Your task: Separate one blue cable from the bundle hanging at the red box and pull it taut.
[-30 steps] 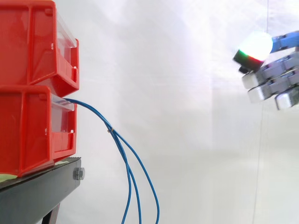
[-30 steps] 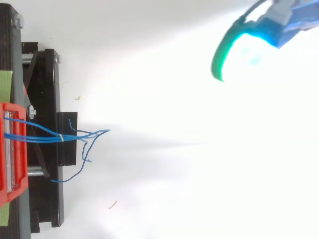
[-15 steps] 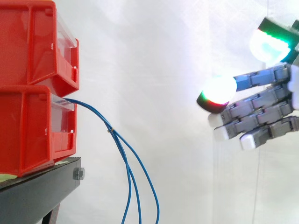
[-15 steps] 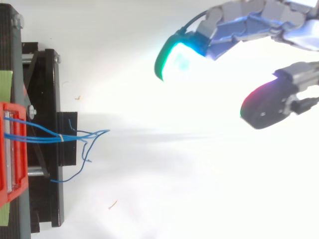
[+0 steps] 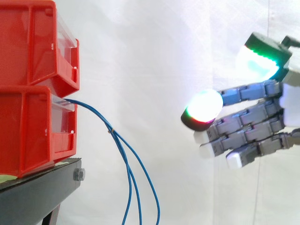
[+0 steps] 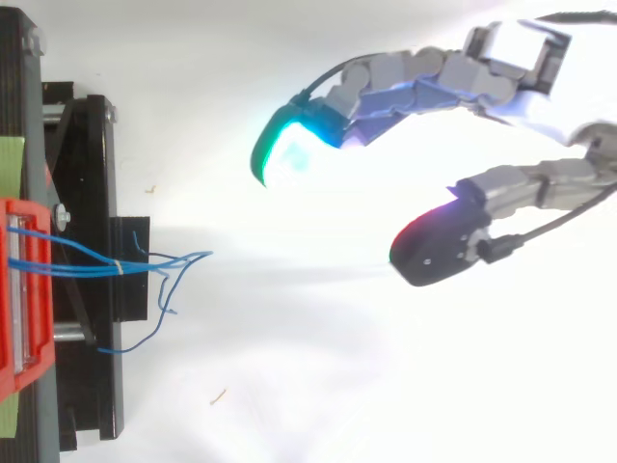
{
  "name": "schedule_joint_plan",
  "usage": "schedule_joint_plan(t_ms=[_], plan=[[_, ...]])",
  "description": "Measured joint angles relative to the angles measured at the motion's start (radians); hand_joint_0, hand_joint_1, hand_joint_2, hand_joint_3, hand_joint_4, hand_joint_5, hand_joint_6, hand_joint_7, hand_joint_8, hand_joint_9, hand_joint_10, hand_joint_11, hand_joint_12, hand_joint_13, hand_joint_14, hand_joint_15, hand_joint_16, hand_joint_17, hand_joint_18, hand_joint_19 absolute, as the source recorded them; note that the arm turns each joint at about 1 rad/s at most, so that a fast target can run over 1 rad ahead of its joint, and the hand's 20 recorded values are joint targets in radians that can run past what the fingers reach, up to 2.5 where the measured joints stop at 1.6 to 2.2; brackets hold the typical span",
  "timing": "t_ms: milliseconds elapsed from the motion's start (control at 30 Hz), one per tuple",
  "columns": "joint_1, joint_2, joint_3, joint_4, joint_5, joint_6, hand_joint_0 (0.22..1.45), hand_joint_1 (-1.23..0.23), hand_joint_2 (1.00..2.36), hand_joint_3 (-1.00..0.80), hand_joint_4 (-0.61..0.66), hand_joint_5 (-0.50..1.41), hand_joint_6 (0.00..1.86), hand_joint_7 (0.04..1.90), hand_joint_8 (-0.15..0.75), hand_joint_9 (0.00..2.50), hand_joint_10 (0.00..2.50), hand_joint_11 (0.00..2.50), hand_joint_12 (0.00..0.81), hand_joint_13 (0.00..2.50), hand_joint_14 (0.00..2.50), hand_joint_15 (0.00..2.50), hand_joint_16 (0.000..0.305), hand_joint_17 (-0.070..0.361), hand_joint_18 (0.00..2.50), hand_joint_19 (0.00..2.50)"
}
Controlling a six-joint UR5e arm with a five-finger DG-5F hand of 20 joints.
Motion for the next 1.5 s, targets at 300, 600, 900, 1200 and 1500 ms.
schedule_joint_plan(t_ms=[300,600,900,1200,1500], plan=[[-0.006,-0.084,0.082,-0.007,-0.015,0.044,0.58,-0.58,1.00,-0.47,0.27,-0.20,0.50,0.86,0.269,0.52,0.01,0.35,0.345,0.41,0.01,0.30,0.048,0.107,0.46,0.46],[-0.009,-0.151,0.120,-0.003,-0.012,0.046,0.58,-0.58,1.00,-0.47,0.27,-0.20,0.50,0.86,0.274,0.54,0.01,0.36,0.347,0.43,0.01,0.30,0.048,0.107,0.46,0.47],[-0.019,-0.204,0.191,-0.018,-0.023,0.024,0.58,-0.58,1.00,-0.47,0.28,-0.19,0.50,0.85,0.283,0.61,0.01,0.37,0.349,0.49,0.01,0.31,0.047,0.106,0.51,0.47],[-0.015,-0.259,0.264,0.005,-0.030,0.000,0.58,-0.58,1.00,-0.47,0.29,-0.19,0.50,0.85,0.284,0.61,0.01,0.37,0.350,0.49,0.01,0.31,0.047,0.105,0.52,0.47],[-0.022,-0.341,0.336,0.030,-0.103,0.003,0.58,-0.58,1.00,-0.47,0.28,-0.19,0.50,0.86,0.284,0.61,0.01,0.38,0.351,0.50,0.01,0.32,0.047,0.105,0.52,0.48]])
